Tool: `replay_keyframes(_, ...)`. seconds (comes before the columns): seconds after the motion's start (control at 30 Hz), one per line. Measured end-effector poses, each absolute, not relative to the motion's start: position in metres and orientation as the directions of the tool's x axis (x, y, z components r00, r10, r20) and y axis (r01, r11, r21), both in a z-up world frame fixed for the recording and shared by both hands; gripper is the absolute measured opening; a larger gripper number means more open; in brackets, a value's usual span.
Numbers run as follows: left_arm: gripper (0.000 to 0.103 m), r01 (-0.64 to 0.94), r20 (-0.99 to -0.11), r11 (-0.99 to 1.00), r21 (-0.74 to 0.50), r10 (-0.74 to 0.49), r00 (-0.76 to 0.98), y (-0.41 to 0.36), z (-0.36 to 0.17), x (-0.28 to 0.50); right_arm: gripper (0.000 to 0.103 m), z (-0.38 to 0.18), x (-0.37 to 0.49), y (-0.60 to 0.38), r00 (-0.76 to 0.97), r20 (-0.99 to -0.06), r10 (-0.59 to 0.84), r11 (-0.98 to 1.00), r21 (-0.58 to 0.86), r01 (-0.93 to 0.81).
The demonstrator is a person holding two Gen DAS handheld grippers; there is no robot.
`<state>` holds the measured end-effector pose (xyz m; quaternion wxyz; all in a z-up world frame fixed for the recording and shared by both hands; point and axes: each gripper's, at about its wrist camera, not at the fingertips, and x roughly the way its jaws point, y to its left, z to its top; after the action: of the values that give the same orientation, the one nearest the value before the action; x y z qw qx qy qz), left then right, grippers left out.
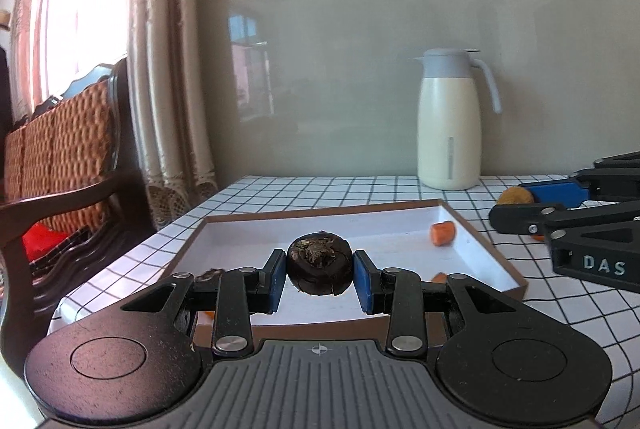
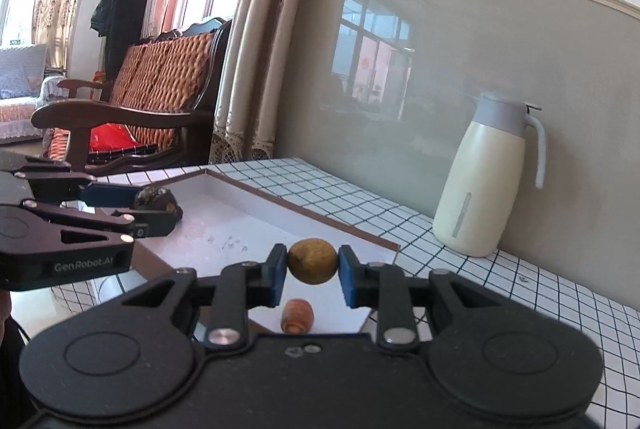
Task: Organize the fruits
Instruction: 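Carry the dark fruit and brown kiwi in both tools over the box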
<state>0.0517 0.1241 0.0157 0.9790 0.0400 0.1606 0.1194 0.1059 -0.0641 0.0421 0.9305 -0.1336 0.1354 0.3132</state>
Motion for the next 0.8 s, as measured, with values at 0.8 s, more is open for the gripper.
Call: replay_keyframes(0.8,0.036,-0.326,-0.323,0.938,0.120,0.347,0.880,0.174,0.014,0.105,0.019,0.035,0.159,-0.038,0.786,-0.339,0.517,0.801,-0.131,-0.584)
